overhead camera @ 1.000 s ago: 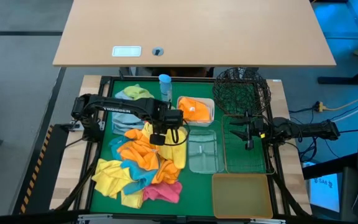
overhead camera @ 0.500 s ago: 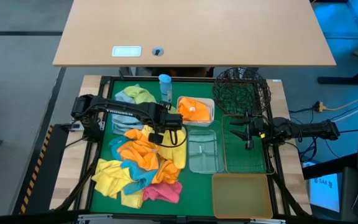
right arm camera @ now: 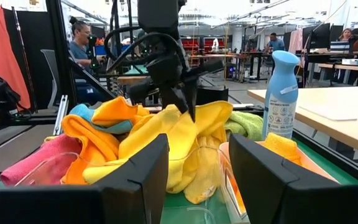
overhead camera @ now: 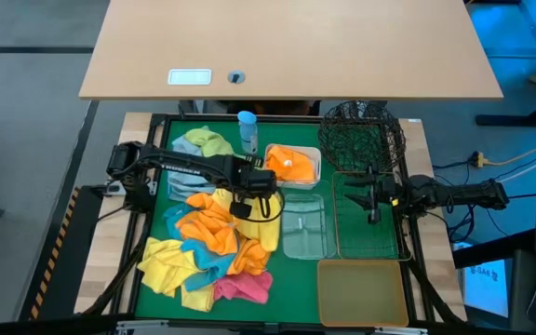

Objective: Sort microfiber towel by color & place in baskets
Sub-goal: Put the yellow towel into the gold wire basket

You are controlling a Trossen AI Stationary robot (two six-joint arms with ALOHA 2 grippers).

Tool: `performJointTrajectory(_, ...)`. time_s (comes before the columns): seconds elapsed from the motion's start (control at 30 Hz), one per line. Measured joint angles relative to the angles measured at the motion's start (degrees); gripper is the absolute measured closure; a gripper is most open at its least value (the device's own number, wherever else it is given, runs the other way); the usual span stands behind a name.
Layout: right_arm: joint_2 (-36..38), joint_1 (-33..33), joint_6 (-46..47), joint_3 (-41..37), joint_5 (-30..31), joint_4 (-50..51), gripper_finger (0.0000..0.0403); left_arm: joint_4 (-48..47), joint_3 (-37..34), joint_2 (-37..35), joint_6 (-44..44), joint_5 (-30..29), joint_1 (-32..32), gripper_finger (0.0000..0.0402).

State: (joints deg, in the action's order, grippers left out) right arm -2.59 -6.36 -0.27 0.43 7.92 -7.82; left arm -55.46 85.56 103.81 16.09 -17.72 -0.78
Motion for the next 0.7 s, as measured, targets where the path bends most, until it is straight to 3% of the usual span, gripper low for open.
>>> performJointTrajectory(0.27, -0.04, -0.01, 0.00, 0.00, 0.50, -5.89, 0.0233, -0.08, 0.69, -1.13, -4.75, 0.84, -0.33, 0.0399)
performJointTrajectory(0.7, -5.28, 0.01, -0.04, 0.00, 1.62, -19.16, 0.0233, 1.24, 11.51, -1.57, -8.74, 0.75, 0.02, 0.0401)
